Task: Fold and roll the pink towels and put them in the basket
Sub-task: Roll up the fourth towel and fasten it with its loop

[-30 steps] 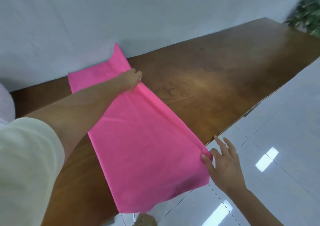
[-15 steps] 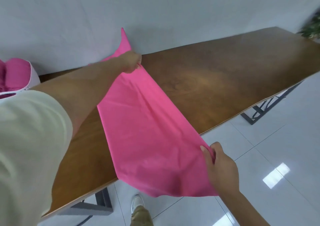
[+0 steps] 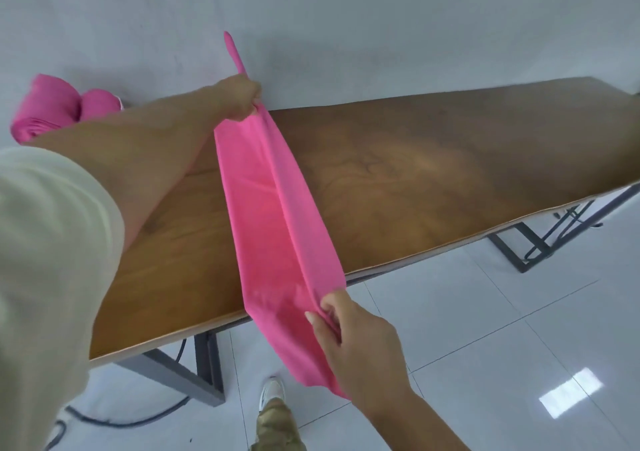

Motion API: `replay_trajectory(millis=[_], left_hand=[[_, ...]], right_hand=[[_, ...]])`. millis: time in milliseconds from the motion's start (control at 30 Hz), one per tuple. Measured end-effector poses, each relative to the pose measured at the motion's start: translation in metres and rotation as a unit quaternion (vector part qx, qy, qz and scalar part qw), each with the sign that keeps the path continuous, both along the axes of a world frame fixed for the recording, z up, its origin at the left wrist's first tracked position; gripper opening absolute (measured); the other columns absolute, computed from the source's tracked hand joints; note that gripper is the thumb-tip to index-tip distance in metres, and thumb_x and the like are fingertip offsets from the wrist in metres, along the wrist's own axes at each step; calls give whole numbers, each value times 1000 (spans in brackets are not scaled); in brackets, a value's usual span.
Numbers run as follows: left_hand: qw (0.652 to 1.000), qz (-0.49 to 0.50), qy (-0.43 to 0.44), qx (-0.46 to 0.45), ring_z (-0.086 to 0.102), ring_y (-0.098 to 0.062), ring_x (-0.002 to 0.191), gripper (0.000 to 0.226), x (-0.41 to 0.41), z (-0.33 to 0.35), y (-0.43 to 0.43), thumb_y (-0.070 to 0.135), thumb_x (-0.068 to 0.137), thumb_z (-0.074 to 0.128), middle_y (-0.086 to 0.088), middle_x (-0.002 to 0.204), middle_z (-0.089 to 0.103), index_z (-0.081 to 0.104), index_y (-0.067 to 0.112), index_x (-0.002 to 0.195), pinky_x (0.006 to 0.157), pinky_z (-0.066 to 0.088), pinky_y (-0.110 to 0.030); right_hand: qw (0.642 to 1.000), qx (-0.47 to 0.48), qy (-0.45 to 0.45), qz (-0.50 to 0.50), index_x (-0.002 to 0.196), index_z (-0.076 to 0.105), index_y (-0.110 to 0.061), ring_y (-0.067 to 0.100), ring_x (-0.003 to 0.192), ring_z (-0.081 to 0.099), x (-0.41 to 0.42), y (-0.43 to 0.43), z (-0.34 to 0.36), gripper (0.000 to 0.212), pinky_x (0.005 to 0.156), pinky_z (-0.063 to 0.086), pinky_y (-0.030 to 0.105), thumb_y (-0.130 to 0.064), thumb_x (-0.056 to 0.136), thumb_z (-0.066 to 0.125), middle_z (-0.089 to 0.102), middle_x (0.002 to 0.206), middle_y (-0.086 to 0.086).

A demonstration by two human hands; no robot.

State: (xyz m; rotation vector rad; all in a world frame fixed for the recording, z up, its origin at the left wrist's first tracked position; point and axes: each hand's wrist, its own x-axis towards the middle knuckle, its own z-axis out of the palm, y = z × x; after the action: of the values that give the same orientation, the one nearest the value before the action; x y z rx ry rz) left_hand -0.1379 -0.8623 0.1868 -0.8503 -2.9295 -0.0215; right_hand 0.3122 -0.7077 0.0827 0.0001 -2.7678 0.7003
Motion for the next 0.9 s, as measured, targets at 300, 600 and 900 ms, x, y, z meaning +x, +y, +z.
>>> replay_trajectory(millis=[300, 600, 900], left_hand=[[982, 149, 13, -119, 44, -43, 120, 34, 43, -24, -39, 13, 92, 57, -20, 122, 49, 54, 5, 124, 79, 43, -47], [990, 99, -91, -44, 54, -39, 115, 47, 93, -72, -24, 36, 94, 62, -18, 122, 54, 53, 8, 131, 94, 52, -55], [989, 47, -132, 44, -1, -26, 157, 71, 200, -177, 8, 60, 104, 21, -5, 171, 3, 8, 23, 163, 127, 3, -45]], right_hand=[[976, -72, -174, 105, 123, 52, -37, 5, 94, 59, 9, 10, -12, 23, 84, 50, 29, -44, 102, 46, 65, 106, -18], [976, -82, -192, 69, 123, 55, -38, 1, 93, 61, 0, 37, -22, 25, 83, 50, 25, -47, 101, 46, 64, 101, -22], [959, -83, -270, 12, 120, 57, -30, 3, 92, 61, -2, 61, -68, 24, 83, 52, 25, -41, 101, 47, 63, 101, -20]])
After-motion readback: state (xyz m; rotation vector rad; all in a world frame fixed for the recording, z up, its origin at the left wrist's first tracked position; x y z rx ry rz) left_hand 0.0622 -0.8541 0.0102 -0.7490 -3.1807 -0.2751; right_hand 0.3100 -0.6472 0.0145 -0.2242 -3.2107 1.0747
